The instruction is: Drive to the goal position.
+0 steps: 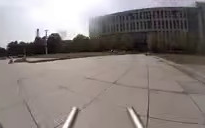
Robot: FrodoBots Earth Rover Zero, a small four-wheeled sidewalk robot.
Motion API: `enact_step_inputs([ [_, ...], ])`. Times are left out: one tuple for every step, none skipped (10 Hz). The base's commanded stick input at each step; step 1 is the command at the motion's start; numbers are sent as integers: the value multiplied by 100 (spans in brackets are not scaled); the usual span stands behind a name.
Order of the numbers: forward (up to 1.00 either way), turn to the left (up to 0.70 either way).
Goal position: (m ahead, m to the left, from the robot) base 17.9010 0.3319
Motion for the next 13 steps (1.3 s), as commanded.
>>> enact_step_inputs([
  [100,-38],
  [100,-38],
  [100,-38],
  [100,-38],
  [100,-29],
  [100,-3],
  [100,2],
  [100,2],
  [100,2],
  [100,2],
  [100,2],
  [100,2],
  [100,2],
])
